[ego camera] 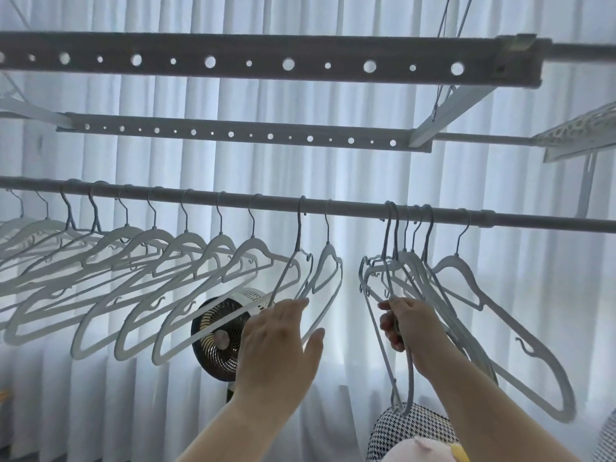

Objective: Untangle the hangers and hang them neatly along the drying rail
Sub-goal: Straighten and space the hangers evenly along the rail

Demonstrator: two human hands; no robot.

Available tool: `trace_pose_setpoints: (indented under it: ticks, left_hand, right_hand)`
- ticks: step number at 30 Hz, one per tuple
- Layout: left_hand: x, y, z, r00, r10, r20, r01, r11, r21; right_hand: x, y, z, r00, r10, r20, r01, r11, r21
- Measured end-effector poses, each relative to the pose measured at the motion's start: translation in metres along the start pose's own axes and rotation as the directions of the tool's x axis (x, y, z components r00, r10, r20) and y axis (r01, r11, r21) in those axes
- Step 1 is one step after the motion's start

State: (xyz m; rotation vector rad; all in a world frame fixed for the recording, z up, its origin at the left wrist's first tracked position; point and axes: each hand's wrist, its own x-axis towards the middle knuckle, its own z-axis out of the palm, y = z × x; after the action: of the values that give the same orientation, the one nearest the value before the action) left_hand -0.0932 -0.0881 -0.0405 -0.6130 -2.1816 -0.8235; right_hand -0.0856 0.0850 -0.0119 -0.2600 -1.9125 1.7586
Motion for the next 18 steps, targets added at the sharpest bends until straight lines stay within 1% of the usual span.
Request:
trace_pose_setpoints:
  ticks: [3, 6, 10, 12, 15, 18]
  left_hand:
    - [0.001, -0.001, 0.003, 0.999, 0.0, 0.048, -0.002, 0.999, 0.043]
    - [-0.001, -0.001, 0.008, 0.996, -0.028, 0.083, 0.028, 1.0, 0.004]
    - [-0.001, -0.001, 0.011, 0.992, -0.065, 0.109, 0.067, 0.998, -0.014]
    - [0.0, -0.003, 0.011, 0.991, -0.077, 0.111, 0.078, 0.997, 0.003]
    - [0.0, -0.009, 0.009, 0.993, -0.078, 0.09, 0.071, 0.994, 0.078]
    - [0.0, -0.014, 0.009, 0.99, -0.09, 0.108, 0.084, 0.995, 0.054]
  right_hand:
    - [-0.001, -0.001, -0.011, 1.0, 0.012, -0.01, -0.013, 1.0, -0.018]
    - [-0.001, -0.002, -0.018, 1.0, 0.018, -0.022, -0.019, 0.999, -0.046]
    - [-0.004, -0.005, -0.014, 0.999, 0.033, -0.029, -0.034, 0.999, -0.037]
    - [-0.006, -0.007, -0.011, 0.999, 0.036, -0.023, -0.036, 0.999, -0.04]
    - [-0.006, -0.007, -0.006, 0.999, 0.035, -0.014, -0.036, 0.998, -0.051]
    - [-0.005, -0.005, -0.001, 0.999, 0.035, -0.014, -0.035, 0.998, -0.047]
